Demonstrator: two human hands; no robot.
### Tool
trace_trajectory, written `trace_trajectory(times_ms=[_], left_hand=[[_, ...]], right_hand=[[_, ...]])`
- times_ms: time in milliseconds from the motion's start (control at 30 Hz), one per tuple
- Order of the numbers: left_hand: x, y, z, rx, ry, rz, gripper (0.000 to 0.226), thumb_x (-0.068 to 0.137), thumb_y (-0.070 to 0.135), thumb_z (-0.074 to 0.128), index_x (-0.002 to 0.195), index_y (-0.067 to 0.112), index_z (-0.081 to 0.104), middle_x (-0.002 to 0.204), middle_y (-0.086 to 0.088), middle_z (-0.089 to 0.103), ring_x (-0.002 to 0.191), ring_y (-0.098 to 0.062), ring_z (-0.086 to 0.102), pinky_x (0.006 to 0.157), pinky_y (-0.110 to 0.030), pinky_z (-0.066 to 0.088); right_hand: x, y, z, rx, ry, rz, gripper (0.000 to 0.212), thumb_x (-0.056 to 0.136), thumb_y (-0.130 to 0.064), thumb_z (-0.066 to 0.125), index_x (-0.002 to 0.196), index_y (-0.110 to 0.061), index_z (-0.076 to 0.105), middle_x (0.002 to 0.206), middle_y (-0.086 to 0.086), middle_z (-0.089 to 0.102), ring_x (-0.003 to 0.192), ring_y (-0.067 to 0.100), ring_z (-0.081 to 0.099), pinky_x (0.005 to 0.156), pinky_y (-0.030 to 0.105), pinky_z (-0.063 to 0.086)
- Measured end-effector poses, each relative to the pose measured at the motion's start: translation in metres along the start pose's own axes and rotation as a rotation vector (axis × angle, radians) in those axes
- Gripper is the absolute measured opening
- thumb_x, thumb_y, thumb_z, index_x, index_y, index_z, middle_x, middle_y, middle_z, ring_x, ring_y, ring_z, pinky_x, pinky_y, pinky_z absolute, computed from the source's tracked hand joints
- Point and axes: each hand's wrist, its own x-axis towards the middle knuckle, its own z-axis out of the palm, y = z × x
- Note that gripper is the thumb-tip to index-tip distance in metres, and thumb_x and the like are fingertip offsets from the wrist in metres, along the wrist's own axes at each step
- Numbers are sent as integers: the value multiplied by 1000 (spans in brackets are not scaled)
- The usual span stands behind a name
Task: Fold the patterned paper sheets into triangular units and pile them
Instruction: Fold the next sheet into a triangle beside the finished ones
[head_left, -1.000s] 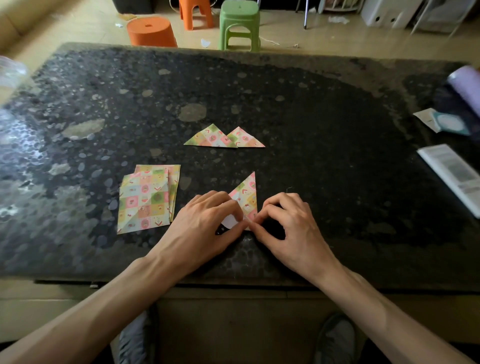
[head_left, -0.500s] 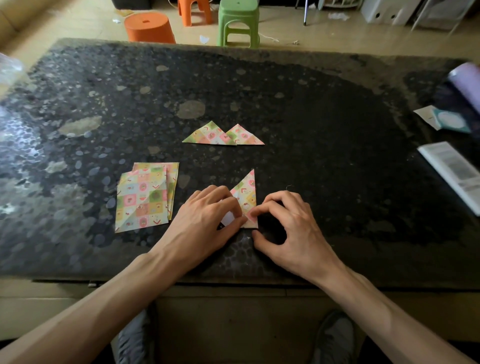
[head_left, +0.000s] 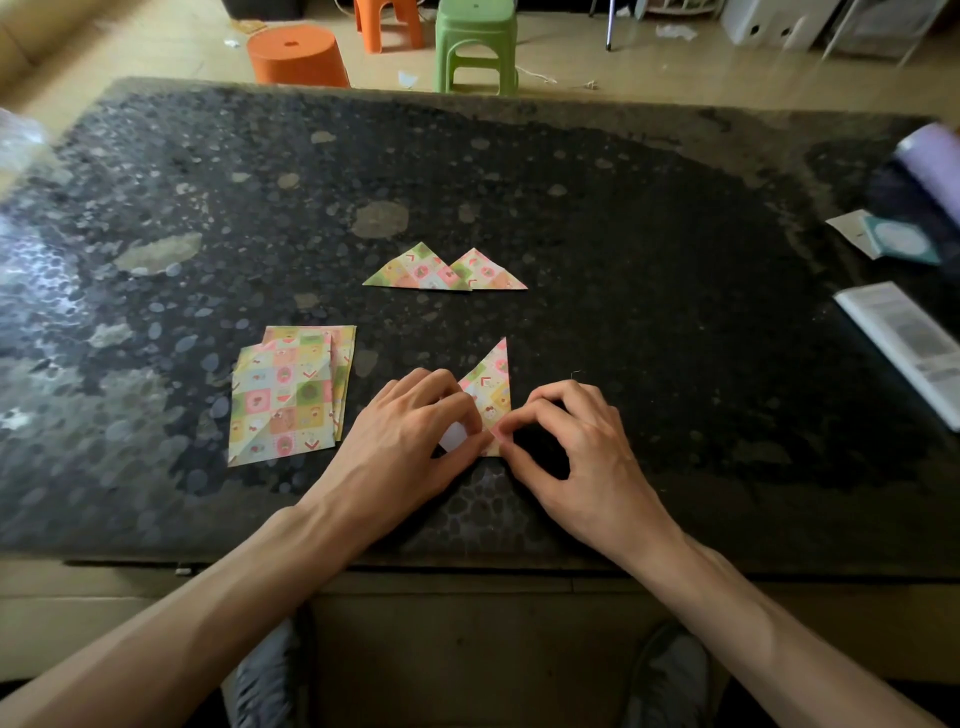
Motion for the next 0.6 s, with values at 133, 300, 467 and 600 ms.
trace_trajectory(times_ms=[133, 300, 467, 600], left_hand=[[0, 0, 0, -3, -2, 0, 16, 95, 41, 71, 94, 25, 67, 101, 10, 57, 96, -11, 54, 83, -35, 50], [-1, -1, 1, -16, 5, -6, 17, 95, 41, 71, 94, 25, 68, 104, 9, 56, 97, -11, 54, 84, -36, 50], [-1, -1, 0, -72, 5, -30, 23, 92, 37, 74, 109, 24, 66, 110, 8, 56, 104, -13, 56, 89, -36, 50], [3, -5, -4, -153, 25, -92, 22, 92, 33, 74, 110, 23, 67, 112, 10, 56, 107, -11, 56, 91, -27, 47]], right_hand=[[0, -1, 0, 5, -1, 15, 19, 96, -44, 67, 109, -32, 71, 116, -16, 52, 119, 4, 45, 99, 26, 39], [0, -2, 1, 7, 12, 20, 18, 96, -43, 66, 108, -32, 71, 115, -16, 52, 118, 4, 45, 98, 27, 39], [0, -3, 2, 0, 16, 23, 17, 95, -43, 67, 108, -32, 71, 115, -15, 52, 118, 5, 46, 97, 28, 41], [0, -4, 2, -7, 11, 28, 15, 95, -42, 68, 107, -33, 70, 115, -16, 51, 119, 6, 46, 97, 28, 40]])
